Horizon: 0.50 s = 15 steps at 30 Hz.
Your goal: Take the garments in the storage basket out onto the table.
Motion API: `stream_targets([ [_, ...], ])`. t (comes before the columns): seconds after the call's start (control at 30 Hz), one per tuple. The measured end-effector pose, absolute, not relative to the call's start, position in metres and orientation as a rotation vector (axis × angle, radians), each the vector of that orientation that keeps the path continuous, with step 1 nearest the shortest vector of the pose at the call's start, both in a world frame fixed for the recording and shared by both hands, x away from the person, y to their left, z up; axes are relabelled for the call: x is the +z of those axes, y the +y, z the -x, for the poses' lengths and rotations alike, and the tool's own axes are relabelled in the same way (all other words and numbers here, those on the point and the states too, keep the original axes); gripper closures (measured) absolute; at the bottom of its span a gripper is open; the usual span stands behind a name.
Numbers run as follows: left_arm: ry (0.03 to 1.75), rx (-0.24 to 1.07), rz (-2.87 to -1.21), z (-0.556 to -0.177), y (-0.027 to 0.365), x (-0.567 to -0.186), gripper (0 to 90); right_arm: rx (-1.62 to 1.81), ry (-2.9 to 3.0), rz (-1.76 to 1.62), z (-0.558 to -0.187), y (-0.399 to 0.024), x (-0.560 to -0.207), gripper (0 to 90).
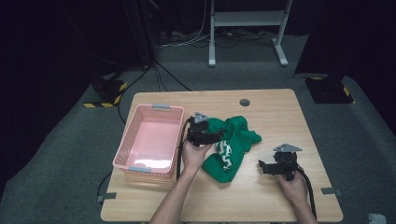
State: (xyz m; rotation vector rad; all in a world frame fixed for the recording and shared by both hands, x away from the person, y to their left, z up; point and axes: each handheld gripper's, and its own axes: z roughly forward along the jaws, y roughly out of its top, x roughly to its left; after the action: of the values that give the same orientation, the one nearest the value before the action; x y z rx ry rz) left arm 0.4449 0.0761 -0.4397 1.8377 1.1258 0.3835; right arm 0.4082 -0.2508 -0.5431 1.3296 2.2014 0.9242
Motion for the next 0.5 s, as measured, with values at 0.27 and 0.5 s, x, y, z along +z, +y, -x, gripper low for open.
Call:
stream_targets([
  [0.27,1.138,0.400,-1.845,-0.438,0.082,-0.446,32.2,0.924,2.201,-1.330,-0.408,-0.251,-0.543,4.1],
  [0.5,1.150,0.385,-1.840,-0.437,0.083,-0.452,31.5,0.924,2.201,-1.330,-0.408,-0.251,-0.543,4.1],
])
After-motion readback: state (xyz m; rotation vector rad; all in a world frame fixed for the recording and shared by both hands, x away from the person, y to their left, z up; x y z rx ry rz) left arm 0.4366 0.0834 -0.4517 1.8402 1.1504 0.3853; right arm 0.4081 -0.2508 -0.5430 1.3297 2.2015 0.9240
